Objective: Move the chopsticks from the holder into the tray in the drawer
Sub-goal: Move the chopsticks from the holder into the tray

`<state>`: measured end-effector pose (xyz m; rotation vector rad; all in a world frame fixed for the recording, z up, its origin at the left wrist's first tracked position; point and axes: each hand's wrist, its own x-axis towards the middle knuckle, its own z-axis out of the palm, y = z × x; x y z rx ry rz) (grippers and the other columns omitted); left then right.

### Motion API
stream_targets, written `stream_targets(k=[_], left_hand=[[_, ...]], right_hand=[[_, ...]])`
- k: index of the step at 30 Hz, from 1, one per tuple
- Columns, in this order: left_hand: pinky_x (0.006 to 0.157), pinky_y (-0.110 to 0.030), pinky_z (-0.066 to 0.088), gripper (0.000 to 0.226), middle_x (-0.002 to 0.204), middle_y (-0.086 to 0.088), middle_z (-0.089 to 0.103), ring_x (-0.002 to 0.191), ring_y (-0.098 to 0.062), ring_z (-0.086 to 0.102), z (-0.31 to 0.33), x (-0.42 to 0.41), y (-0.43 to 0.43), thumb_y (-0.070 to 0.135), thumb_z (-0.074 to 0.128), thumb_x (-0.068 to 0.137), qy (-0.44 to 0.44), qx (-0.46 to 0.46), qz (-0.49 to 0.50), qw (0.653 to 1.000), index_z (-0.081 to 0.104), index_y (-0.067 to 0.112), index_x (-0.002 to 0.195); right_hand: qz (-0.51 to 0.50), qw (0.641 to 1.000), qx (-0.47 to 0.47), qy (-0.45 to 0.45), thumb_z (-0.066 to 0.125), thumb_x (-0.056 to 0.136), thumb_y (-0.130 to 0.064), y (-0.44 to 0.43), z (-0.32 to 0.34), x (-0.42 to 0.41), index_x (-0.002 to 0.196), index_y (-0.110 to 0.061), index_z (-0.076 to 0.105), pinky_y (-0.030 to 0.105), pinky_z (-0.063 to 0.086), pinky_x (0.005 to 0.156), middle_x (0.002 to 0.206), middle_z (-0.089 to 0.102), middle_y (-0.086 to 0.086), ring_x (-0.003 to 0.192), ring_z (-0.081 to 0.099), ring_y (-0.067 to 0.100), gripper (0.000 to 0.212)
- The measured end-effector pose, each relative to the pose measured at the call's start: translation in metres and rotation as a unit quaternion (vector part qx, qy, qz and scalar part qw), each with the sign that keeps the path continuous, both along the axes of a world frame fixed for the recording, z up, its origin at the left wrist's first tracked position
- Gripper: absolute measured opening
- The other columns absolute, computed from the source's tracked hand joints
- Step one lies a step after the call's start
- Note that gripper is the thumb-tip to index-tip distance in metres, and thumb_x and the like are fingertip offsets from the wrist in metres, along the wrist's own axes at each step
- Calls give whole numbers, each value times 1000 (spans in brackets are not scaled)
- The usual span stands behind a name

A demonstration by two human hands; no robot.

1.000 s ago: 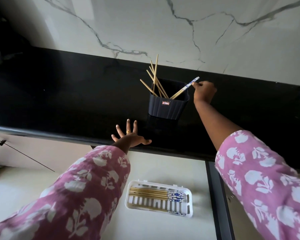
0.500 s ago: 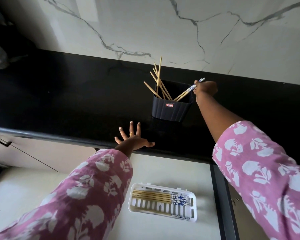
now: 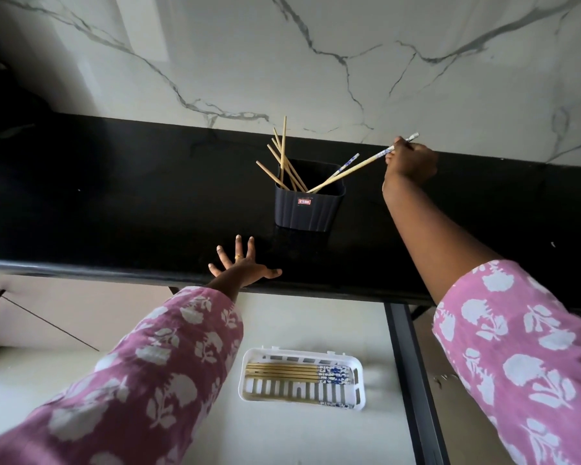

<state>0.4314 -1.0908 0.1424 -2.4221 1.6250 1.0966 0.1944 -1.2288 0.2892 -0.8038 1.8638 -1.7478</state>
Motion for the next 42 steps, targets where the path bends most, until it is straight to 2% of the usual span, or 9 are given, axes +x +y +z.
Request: stream_targets(k=[8, 11, 15, 19, 22, 27, 32, 37, 42], left_hand=[[115, -53, -6, 94, 161, 4, -8, 147, -27, -12, 18, -32, 4, 61, 51, 86, 99, -126, 40, 986, 0, 21, 153], [119, -51, 1, 78, 160, -1, 11, 149, -24, 5, 41, -51, -2, 52, 51, 90, 241, -227, 40, 943, 15, 21, 152], [114, -38, 31, 65, 147, -6, 44, 136, -21, 40, 83, -71, 0, 37, 61, 90, 420, -323, 85, 844, 35, 21, 147], [89, -12, 46, 49, 110, -5, 65, 109, -13, 60, 114, -83, 9, 21, 61, 92, 444, -396, 105, 797, 47, 10, 138], [94, -34, 52, 26, 97, -11, 72, 97, -18, 68, 118, -85, 10, 18, 61, 92, 433, -427, 115, 785, 64, 7, 115], [88, -46, 55, 16, 88, -16, 73, 87, -25, 71, 115, -81, 12, 22, 63, 89, 384, -432, 108, 809, 67, 7, 91], [87, -45, 55, 9, 84, -4, 73, 87, -22, 71, 104, -74, 12, 23, 63, 89, 363, -426, 87, 824, 68, 16, 85], [88, -36, 54, 13, 80, -1, 71, 88, -16, 70, 92, -77, 20, 19, 62, 90, 361, -417, 74, 831, 67, 8, 93], [83, -27, 50, 18, 90, -8, 74, 89, -15, 68, 76, -70, 25, 23, 60, 92, 368, -370, 73, 850, 66, 6, 94]], right_hand=[[-34, 943, -25, -329, 68, 86, -16, 91, -10, -3, 76, -1, 63, 14, 55, 56, 63, 59, 2, 54, 60, 5, 19], [-6, 911, -22, -411, 57, 93, -24, 112, -24, 0, 89, -3, 57, 3, 51, 67, 67, 48, -3, 56, 56, 0, 22], [-15, 840, 60, -539, 69, 85, -19, 127, -47, -1, 75, -8, 57, 16, 53, 40, 72, 59, 0, 58, 59, 7, 19], [2, 780, 91, -619, 70, 83, -18, 151, -50, 8, 91, -6, 68, 17, 59, 64, 79, 66, 1, 81, 70, 7, 15], [17, 769, 101, -631, 70, 83, -14, 167, -46, 11, 92, -3, 67, 19, 57, 81, 75, 64, 6, 80, 70, 11, 14], [110, 841, 194, -494, 69, 83, -14, 174, -54, 4, 82, 2, 62, 26, 59, 60, 70, 60, 8, 61, 60, 15, 18], [184, 964, 168, -94, 76, 77, -13, 165, -61, 9, 73, 4, 64, 30, 55, 61, 72, 64, 15, 56, 60, 18, 21], [338, 901, 72, 262, 76, 76, -12, 170, -57, 27, 105, 1, 70, 21, 48, 80, 96, 74, 13, 91, 68, 20, 31], [374, 847, 69, 371, 69, 83, -9, 175, -75, 36, 100, -4, 73, 17, 41, 72, 94, 75, 14, 87, 69, 20, 18]])
